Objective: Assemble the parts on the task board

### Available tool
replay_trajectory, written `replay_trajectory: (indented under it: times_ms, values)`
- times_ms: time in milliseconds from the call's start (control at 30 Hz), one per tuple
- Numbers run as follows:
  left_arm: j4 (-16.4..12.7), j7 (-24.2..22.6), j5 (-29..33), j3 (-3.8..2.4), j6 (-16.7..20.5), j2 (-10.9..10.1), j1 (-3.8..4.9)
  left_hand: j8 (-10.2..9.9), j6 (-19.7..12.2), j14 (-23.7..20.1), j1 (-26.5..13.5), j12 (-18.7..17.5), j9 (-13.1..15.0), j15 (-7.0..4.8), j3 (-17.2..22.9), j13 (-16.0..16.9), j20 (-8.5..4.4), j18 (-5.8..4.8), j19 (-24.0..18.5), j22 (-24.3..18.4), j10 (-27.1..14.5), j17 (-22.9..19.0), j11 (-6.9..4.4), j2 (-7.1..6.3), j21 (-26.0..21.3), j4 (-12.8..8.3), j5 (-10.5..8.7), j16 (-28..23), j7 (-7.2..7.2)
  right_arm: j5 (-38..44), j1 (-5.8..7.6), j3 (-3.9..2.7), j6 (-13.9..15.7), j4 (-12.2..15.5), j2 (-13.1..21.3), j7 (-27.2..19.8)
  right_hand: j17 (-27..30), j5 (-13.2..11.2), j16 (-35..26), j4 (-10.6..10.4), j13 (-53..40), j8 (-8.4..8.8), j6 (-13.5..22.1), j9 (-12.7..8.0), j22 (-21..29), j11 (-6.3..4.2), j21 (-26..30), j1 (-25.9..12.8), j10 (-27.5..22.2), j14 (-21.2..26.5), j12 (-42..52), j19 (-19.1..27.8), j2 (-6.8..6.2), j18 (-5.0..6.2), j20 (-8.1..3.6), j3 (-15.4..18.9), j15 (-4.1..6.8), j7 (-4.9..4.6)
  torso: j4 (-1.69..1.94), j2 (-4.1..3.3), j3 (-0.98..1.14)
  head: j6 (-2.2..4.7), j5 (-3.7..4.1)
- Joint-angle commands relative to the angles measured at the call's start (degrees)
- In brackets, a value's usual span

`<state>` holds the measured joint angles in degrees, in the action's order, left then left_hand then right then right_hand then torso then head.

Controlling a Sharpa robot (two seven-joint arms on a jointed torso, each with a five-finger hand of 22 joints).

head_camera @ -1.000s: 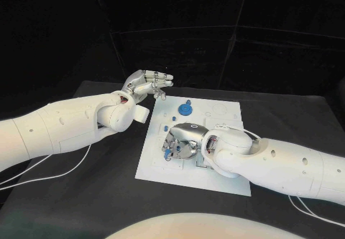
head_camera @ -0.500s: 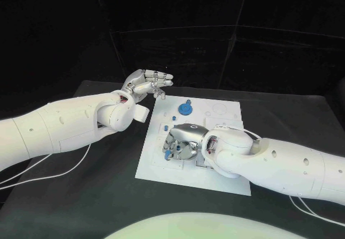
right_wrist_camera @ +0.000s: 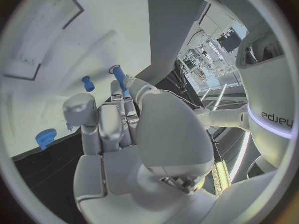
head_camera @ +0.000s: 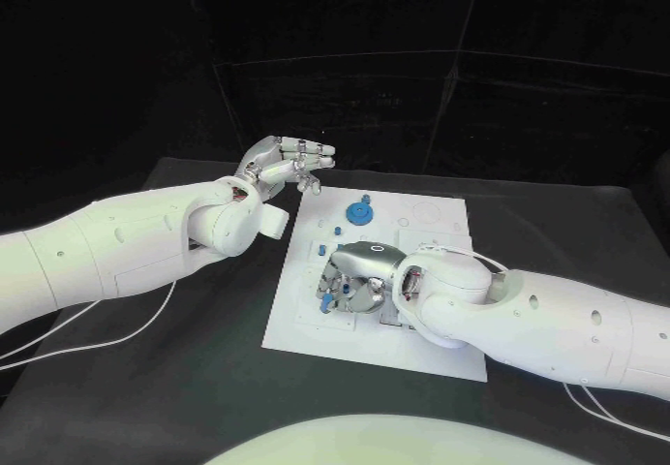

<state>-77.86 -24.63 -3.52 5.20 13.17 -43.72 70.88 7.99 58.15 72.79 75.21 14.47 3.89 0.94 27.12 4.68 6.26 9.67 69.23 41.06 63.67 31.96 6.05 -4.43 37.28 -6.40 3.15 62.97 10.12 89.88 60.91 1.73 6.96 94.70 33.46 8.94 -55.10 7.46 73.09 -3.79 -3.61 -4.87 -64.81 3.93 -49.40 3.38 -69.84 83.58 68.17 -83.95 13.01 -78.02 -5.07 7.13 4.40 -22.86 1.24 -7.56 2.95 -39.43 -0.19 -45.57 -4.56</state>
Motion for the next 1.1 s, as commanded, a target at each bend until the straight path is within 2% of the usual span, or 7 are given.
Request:
replay_trajectory:
  times_ms: [33, 467, 967, 1100]
  values:
    - [-0.08, -0.15, 0.11, -0.02, -0.75, 0.04, 0.05, 0.04, -0.34, -0.34, 0.12, 0.31, -0.04, -0.15, -0.35, 0.01, 0.13, 0.77, -0.28, -0.06, -0.38, -0.05, -0.19, 0.40, -0.37, 0.11, -0.17, -0.19, 0.22, 1.18, -0.06, 0.12, -0.29, 0.00, 0.04, 0.84, -0.06, 0.22, 0.33, -0.12, -0.08, -0.17, -0.35, 0.05, -0.05, -0.04, -0.34, -0.37, 0.52, -0.91, -0.20, -0.16, 0.14, -0.27, 0.08, -0.34, 0.25, -0.03, 0.01, -0.05, -0.03, -0.03, 0.02]
    - [-0.15, -0.11, 0.11, -0.02, -0.81, -0.08, 0.05, 0.04, -0.34, -0.34, 0.12, 0.31, -0.04, -0.15, -0.35, 0.01, 0.13, 0.77, -0.28, -0.06, -0.38, -0.05, -0.19, 0.40, -0.37, 0.11, -0.17, -0.19, 0.22, 2.01, -0.09, 0.11, 0.82, 0.43, 0.25, 1.22, -0.09, 0.23, 0.35, -0.11, -0.08, -0.16, -0.37, 0.05, -0.12, -0.03, -0.38, -0.42, 0.54, -0.90, -0.23, -0.17, 0.15, -0.28, 0.08, -0.39, 0.25, -0.04, -0.06, -0.02, 0.00, -0.09, -0.11]
    - [-0.11, -0.11, 0.11, -0.02, -0.80, -0.11, 0.05, 0.03, -0.38, -0.38, 0.10, 0.36, -0.04, -0.14, -0.41, 0.00, 0.15, 0.77, -0.29, -0.07, -0.47, -0.16, -0.18, 0.42, -0.40, 0.12, -0.17, -0.23, 0.22, 2.09, -0.10, 0.11, -0.30, 0.57, 0.30, 1.57, 0.00, 0.22, 0.32, -0.03, -0.08, -0.11, -0.33, 0.04, -0.04, -0.01, -0.34, -0.51, 0.54, -0.88, -0.33, -0.11, 0.05, -0.26, 0.09, -0.47, 0.24, -0.06, 0.00, -0.03, -0.03, -0.27, -0.03]
    - [-0.14, -0.10, 0.11, -0.02, -0.82, -0.11, 0.04, 0.03, -0.38, -0.38, 0.10, 0.36, -0.04, -0.14, -0.41, 0.00, 0.15, 0.77, -0.29, -0.07, -0.47, -0.16, -0.18, 0.42, -0.40, 0.12, -0.17, -0.23, 0.22, 2.09, -0.09, 0.11, -1.01, 0.33, -0.07, 1.99, 0.31, 0.09, 0.20, -0.03, 0.07, 0.87, 1.20, -0.23, 0.28, 0.56, -0.19, -1.57, -0.91, -0.74, -1.58, 0.20, -0.78, -0.26, 0.31, -0.72, -0.20, -0.69, 0.03, -0.02, -0.06, -0.30, -0.03]
